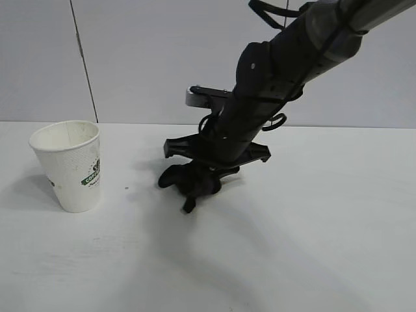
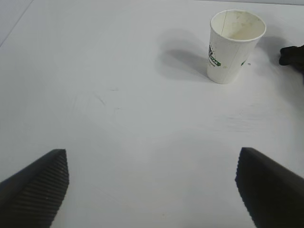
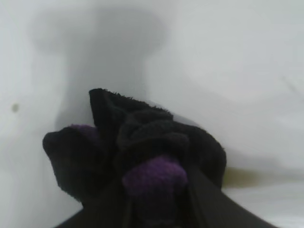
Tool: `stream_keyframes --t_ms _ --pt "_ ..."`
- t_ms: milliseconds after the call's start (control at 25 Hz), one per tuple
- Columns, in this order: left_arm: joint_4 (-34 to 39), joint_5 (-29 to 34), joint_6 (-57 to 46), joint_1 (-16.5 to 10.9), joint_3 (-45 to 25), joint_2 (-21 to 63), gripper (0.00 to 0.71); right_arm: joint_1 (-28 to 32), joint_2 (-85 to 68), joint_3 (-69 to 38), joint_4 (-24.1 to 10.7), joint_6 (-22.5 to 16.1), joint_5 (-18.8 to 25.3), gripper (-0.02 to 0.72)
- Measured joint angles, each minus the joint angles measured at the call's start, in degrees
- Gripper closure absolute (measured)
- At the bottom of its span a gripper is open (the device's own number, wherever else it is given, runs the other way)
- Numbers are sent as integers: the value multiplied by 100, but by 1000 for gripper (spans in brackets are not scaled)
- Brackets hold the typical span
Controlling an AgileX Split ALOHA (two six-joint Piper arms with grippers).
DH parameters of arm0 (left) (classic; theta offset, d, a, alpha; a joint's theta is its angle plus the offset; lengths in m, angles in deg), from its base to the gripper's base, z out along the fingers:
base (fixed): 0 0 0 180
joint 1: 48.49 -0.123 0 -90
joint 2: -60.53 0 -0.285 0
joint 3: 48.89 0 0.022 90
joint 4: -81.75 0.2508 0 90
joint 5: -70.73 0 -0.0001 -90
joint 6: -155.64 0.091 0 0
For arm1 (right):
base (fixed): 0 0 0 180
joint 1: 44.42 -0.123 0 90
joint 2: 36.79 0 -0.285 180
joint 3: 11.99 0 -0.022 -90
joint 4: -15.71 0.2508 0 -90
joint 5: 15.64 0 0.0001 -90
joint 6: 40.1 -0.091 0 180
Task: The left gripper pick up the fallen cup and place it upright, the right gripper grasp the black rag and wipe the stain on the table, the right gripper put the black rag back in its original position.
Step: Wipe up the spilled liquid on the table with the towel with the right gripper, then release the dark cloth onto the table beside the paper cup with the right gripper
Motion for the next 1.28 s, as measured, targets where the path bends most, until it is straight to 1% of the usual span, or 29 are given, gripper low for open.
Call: stream_keyframes --t_ms 160,200,280,320,400,480,520,600,640,680,760,960,1000,1040,1080,1160,1200,1240,1280 --pt "0 0 0 0 0 0 23 269 0 233 -975 -331 980 568" --pt "0 0 0 0 0 0 23 307 0 275 -1135 -392 1263 568" --pt "0 0 0 0 0 0 23 335 0 323 -1206 -387 1748 568" --pt "0 0 0 0 0 0 23 342 4 330 -1150 -312 1968 568" --pt "0 0 0 0 0 0 23 346 4 336 -793 7 2285 568" --pt "0 0 0 0 0 0 23 359 4 336 -125 438 2493 568" --pt "0 0 0 0 0 0 23 359 11 336 255 636 2521 568" --pt "0 0 0 0 0 0 23 313 39 336 833 925 2495 568" --pt "0 0 0 0 0 0 23 263 62 336 1065 1029 2450 568" --pt "0 0 0 0 0 0 23 215 74 336 1188 1089 2403 568" --pt "0 0 0 0 0 0 23 80 75 336 1247 1143 2307 568" --pt "6 0 0 0 0 0 23 -87 75 336 973 1158 2249 566" --pt "6 0 0 0 0 0 23 -95 75 336 972 1158 2249 544" --pt "6 0 0 0 0 0 23 -99 75 336 967 1158 2249 498" --pt "6 0 0 0 0 0 23 -101 75 336 967 1158 2249 444" --pt "6 0 0 0 0 0 23 -101 56 342 1010 1152 2236 283" --pt "6 0 0 0 0 0 23 -101 41 369 1026 1120 2229 220" --pt "6 0 0 0 0 0 23 -101 16 403 1042 1064 2229 166" --pt "6 0 0 0 0 0 23 -101 -28 461 1047 999 2229 139"
